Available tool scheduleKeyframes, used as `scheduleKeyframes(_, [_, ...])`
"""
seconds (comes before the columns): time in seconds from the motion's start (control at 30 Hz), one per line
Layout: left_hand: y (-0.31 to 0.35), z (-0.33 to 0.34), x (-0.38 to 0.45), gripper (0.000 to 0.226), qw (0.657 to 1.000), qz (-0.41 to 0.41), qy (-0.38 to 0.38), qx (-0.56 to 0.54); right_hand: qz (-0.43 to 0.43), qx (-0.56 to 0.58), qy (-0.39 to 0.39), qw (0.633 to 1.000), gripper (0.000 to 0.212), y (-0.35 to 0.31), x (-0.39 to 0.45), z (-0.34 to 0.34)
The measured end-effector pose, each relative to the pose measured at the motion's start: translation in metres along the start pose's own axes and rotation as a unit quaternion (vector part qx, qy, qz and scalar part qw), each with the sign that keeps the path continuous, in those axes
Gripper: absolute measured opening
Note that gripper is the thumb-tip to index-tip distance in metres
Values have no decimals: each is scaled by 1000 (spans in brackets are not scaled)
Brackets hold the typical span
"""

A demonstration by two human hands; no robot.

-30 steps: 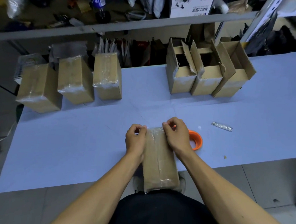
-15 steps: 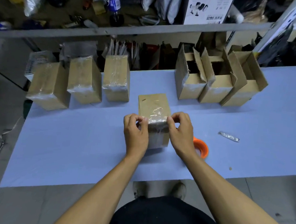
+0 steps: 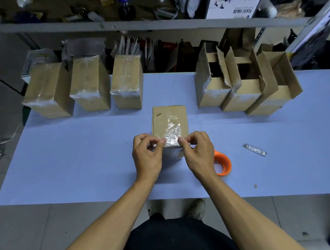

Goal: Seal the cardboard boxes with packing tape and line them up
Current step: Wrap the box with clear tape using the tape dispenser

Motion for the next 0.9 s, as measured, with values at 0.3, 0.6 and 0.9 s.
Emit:
scheduleKeyframes(0.3, [-9,0,3,49,969,-143,-13,-199,98,98,-35,990,36,10,4,-2])
scheduleKeyframes(0.6, [-8,7,-2,30,971,-148,-13,-187,99,153,-14,983,24,10,-5,11])
scheduleKeyframes(0.9, [-14,13,-8,30,976,-178,-21,-124,90,156,-35,983,26,12,-6,7])
Point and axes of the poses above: each hand's wrist, its own x-axis towards the middle knuckle, its own z-axis out of the palm, y = z × x, the point moved 5 cm from there along x, towards the middle knuckle, and after that the axes turned 1 degree about -y, right-handed, at the moved point
